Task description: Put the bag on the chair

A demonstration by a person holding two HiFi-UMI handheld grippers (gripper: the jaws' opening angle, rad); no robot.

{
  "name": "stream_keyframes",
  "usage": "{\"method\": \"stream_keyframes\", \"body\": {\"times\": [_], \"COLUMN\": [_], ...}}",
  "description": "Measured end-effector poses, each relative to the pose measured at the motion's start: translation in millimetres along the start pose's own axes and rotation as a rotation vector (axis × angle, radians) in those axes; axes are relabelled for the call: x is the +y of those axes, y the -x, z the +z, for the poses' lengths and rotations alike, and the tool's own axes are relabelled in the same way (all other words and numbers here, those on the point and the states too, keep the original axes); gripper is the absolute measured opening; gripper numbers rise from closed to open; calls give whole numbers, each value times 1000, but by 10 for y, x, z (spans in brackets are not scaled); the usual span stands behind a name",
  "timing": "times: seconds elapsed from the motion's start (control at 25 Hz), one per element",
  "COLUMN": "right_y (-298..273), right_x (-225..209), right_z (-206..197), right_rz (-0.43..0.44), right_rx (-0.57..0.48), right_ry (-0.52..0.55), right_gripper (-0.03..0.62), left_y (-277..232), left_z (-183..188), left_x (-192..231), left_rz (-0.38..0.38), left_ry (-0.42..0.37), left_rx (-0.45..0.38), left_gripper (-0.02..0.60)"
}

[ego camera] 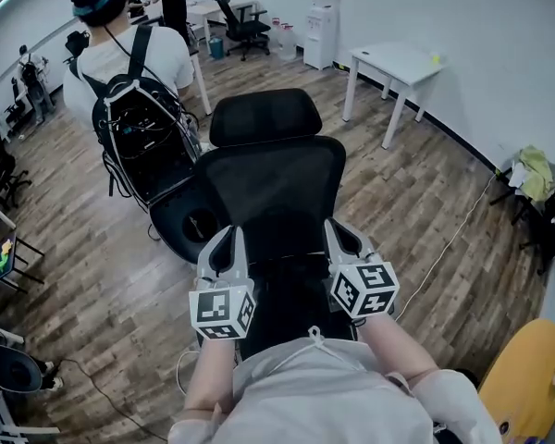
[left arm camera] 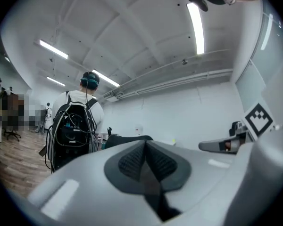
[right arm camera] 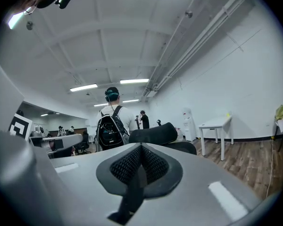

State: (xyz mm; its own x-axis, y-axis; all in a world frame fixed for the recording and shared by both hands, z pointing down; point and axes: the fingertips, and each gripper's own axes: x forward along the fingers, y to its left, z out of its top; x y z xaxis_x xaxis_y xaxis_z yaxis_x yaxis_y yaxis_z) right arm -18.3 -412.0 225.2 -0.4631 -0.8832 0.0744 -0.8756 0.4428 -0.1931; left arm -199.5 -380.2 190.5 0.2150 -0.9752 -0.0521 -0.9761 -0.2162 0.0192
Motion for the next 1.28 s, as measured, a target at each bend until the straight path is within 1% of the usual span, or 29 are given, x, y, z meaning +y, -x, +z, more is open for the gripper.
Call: {"method": "stream_keyframes", "body": {"times": [0.16, 0.28, 0.4, 0.68, 0.76, 0.88, 0.96, 1.08, 1.28], "right_y": [47, 80, 90, 80, 74, 82, 75, 54, 41], "right_x": [-45, -102, -22, 325, 386, 379, 389, 395, 322], "right_z": [236, 369, 415, 310, 246, 150, 75, 7, 38], "right_rz": [9, 38, 48, 58, 54, 46, 44, 47, 42], "right_rx": [-55, -80, -84, -65, -49, -23, -11, 2, 14], "right_ry": [-17, 2, 8, 22, 29, 26, 27, 27, 23], "right_gripper": [-2, -2, -2, -2, -2, -2, -2, -2, -2], "left_y": [-46, -116, -98, 40, 75, 89, 93, 71, -30], "left_z": [237, 365, 408, 306, 272, 221, 157, 68, 77], "left_x": [-159, -345, -337, -72, -47, -107, -117, -105, -117], "left_rz": [-30, -51, -53, -60, -71, -79, -82, -81, -74], "left_ry": [-24, -48, -61, -40, -49, -82, -90, -79, -62], "left_rx": [-27, -46, -57, -40, -32, -19, -12, 7, 25], "left_gripper": [6, 6, 6, 6, 6, 6, 6, 6, 6]}}
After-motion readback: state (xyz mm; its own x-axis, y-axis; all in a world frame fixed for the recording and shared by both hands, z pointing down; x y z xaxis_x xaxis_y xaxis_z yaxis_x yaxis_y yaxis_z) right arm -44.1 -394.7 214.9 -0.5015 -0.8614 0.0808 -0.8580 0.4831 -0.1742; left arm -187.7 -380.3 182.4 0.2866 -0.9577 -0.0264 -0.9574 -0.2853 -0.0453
